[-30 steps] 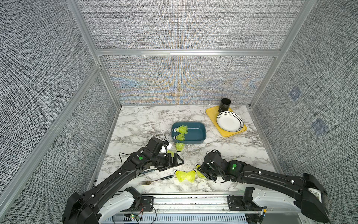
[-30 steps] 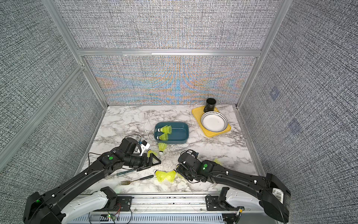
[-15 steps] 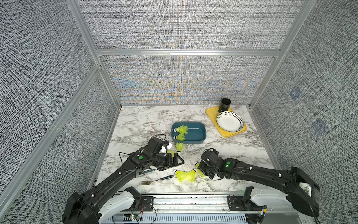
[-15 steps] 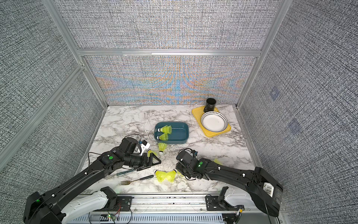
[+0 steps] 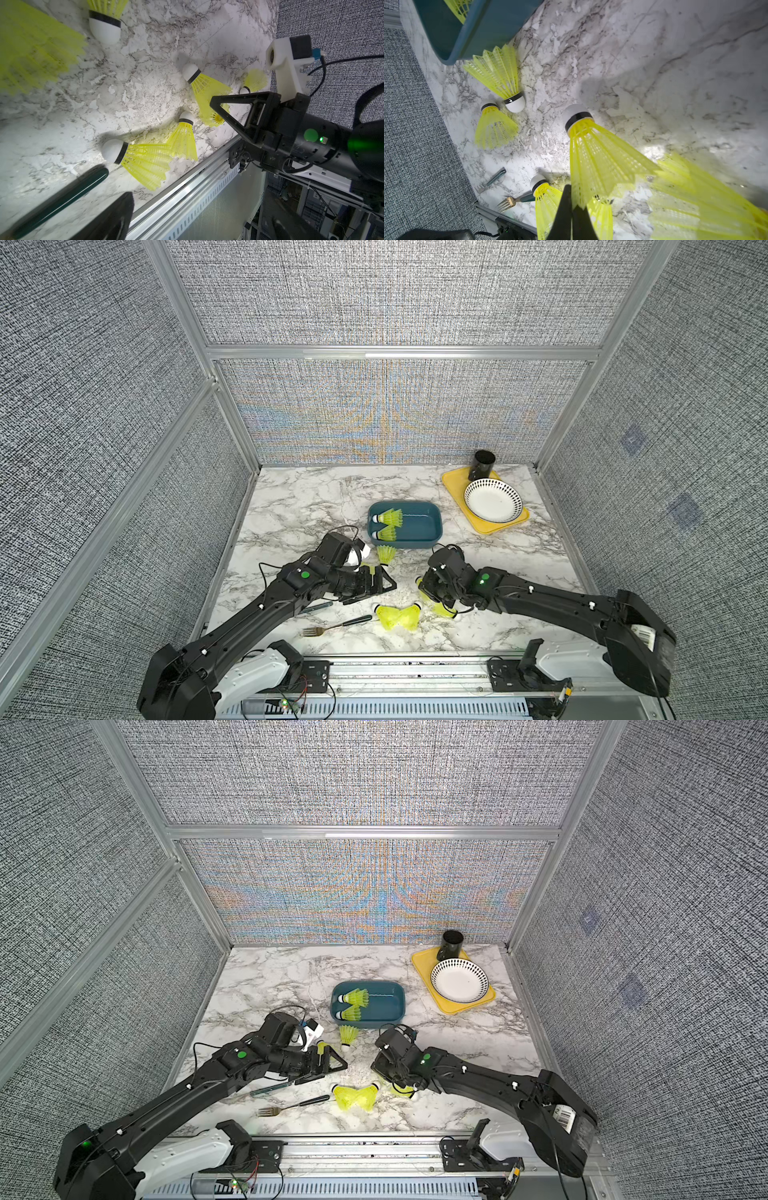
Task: Put the shuttlecocks into the storage box
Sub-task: Pick up the shuttlecock at the center of the board, then place the shuttlecock in the storage box.
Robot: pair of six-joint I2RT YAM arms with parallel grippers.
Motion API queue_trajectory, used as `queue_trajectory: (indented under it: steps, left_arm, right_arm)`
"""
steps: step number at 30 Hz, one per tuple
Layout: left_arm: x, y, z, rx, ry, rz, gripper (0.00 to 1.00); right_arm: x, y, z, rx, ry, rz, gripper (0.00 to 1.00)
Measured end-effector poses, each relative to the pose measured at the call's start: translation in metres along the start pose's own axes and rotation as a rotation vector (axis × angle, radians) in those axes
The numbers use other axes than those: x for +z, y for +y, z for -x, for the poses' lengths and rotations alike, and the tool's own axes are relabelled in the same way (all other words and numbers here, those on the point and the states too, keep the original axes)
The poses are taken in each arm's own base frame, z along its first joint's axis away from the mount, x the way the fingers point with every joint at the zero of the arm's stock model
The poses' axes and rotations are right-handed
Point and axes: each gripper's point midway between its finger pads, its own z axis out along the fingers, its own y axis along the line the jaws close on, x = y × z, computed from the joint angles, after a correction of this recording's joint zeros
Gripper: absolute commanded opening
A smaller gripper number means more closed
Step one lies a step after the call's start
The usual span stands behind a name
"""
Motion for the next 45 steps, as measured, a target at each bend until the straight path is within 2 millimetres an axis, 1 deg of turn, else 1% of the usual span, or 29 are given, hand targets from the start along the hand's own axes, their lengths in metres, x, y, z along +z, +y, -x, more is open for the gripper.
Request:
queue_trajectory:
  steps: [5,8,10,15,18,21,23,28,31,34,36,41,45]
  left_arm:
    - [0.001,0.0,0.005,0.002,-0.014,0.009,1.0]
    - [0.002,-0.003,0.011,0.006,-0.027,0.011,1.0]
    - [0.002,-0.006,0.015,0.01,-0.032,0.01,1.0]
    - [0.003,-0.014,0.028,0.018,-0.055,0.017,1.0]
    - [0.002,-0.018,0.035,0.022,-0.07,0.019,1.0]
    - [0.001,-0.021,0.042,0.02,-0.093,0.023,1.0]
    - [0.001,-0.024,0.048,0.019,-0.108,0.023,1.0]
    - [-0.001,-0.031,0.07,-0.005,-0.151,0.021,1.0]
    - [-0.005,-0.035,0.086,-0.022,-0.185,0.01,1.0]
    - [-0.008,-0.031,0.099,-0.06,-0.214,0.006,1.0]
    - [-0.009,-0.028,0.107,-0.091,-0.23,0.005,1.0]
    - [-0.012,-0.025,0.125,-0.123,-0.26,0.015,1.0]
    - [-0.01,-0.019,0.133,-0.144,-0.267,0.041,1.0]
  right_arm:
    - [-0.005,0.016,0.007,-0.048,-0.004,0.026,0.0]
    - [-0.012,0.035,0.014,-0.079,-0.018,0.06,0.0]
    - [-0.016,0.043,0.018,-0.097,-0.027,0.077,0.0]
    - [-0.022,0.049,0.026,-0.132,-0.033,0.072,0.0]
    - [-0.03,0.056,0.035,-0.153,-0.05,0.079,0.0]
    - [-0.038,0.064,0.049,-0.174,-0.068,0.091,0.0]
    - [-0.044,0.069,0.064,-0.19,-0.094,0.094,0.0]
    - [-0.056,0.077,0.095,-0.252,-0.129,0.11,0.0]
    - [-0.06,0.078,0.113,-0.297,-0.131,0.116,0.0]
    - [-0.059,0.077,0.126,-0.348,-0.115,0.117,0.0]
    - [-0.055,0.079,0.13,-0.384,-0.092,0.12,0.0]
    - [-0.034,0.079,0.139,-0.474,0.003,0.109,0.0]
    - [-0.018,0.082,0.143,-0.555,0.052,0.089,0.0]
